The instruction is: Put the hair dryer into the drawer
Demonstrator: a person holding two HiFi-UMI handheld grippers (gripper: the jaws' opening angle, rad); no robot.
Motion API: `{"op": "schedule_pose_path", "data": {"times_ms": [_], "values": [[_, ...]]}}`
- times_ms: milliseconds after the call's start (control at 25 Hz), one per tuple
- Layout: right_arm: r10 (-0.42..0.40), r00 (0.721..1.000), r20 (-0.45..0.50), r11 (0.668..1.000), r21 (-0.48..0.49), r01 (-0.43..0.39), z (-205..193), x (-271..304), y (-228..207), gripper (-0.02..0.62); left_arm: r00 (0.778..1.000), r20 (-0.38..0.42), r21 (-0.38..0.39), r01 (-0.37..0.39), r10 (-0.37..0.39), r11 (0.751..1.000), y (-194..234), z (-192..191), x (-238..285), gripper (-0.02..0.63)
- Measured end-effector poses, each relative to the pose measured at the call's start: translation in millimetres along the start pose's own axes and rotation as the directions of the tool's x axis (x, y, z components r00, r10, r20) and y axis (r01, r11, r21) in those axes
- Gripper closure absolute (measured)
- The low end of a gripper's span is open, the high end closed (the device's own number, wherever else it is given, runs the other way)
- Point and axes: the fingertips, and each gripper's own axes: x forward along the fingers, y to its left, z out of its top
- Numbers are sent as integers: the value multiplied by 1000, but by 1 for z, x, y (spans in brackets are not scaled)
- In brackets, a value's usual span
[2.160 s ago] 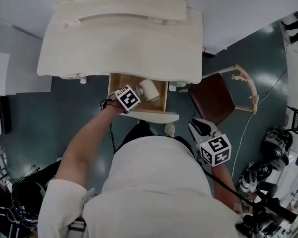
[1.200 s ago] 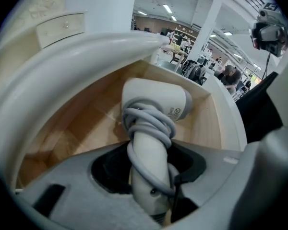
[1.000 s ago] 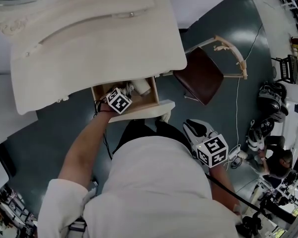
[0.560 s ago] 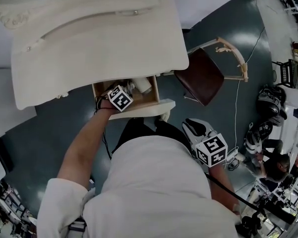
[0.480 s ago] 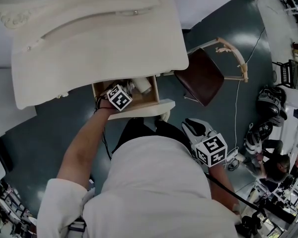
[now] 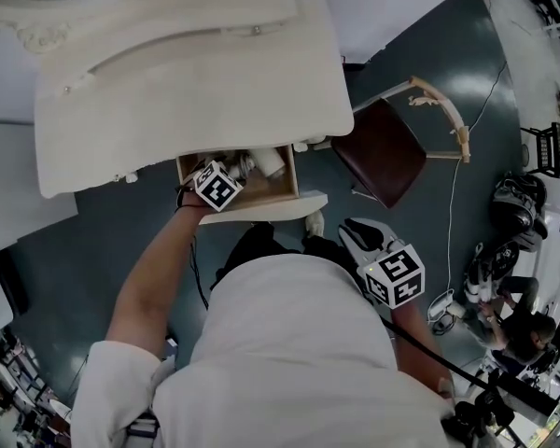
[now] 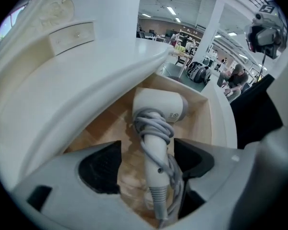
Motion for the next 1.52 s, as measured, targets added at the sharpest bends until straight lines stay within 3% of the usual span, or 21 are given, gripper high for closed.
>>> {"op": "schedule_pose_path", "data": {"times_ms": [360, 640, 880, 1120, 1520], "values": [[68, 998, 17, 997, -47, -67, -7, -12, -25, 531, 993, -50, -52, -108, 106, 993, 11, -16, -31, 245], [130, 991, 31, 988, -87, -127, -6, -21, -35, 531, 988, -65, -131, -146, 138, 981, 5, -18, -61, 246], [169, 985, 40, 979, -122, -163, -7, -29, -47, 531, 982, -35, -170, -190, 186, 967, -1, -14, -81, 245], [212, 977, 38, 966, -161, -203, -13, -35, -51, 531, 977, -49, -289, -215, 210, 933, -25, -22, -106, 247], [293, 956, 10, 926, -253, -281, -20, -45, -42, 532, 966, 109, -477, -154, 233, 865, -94, 0, -135, 255]]}}
